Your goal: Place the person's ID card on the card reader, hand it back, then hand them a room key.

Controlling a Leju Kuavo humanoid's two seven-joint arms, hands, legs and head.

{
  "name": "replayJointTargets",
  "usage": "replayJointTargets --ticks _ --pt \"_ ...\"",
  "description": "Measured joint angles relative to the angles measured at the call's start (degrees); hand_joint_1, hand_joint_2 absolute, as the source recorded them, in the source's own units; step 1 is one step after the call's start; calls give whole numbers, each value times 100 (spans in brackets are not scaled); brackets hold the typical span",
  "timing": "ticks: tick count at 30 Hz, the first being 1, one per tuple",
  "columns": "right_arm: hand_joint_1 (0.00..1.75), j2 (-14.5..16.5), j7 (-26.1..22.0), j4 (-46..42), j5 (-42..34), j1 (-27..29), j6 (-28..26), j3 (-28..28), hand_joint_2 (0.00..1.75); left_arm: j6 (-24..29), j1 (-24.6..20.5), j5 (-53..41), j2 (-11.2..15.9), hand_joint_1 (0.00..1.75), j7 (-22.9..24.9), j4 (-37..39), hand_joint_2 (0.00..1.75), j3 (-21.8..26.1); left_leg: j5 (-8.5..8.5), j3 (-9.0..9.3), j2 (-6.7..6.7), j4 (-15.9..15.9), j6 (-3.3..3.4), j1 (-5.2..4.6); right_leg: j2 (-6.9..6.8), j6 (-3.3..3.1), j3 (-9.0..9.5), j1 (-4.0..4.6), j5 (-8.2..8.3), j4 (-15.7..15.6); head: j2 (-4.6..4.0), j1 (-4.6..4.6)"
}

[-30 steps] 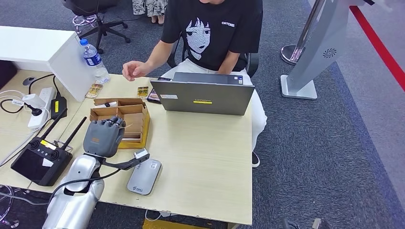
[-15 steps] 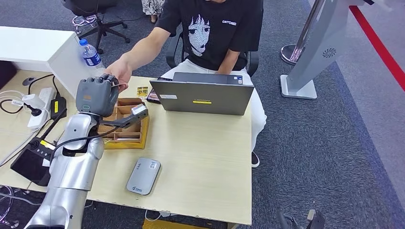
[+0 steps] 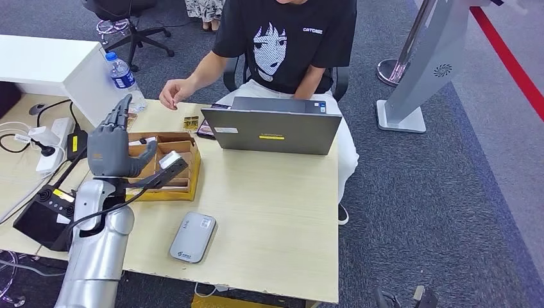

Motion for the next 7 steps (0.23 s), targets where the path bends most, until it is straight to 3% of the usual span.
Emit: replayJointTargets --ticks 3,7 --pt "0 -11 -66 -5 -60 143 -13 -87 175 -225 612 1418 -287 0 -837 -811 175 426 -5 -4 2 -2 1 0 1 4 -1 0 -6 -1 0 1" --pt "0 -39 -194 -26 -112 357 20 -215 175 -1139 1286 3811 -694 0 -2046 -1501 175 1271 -14 -4 2 -3 2 0 0 1 -2 0 -15 -1 0 0"
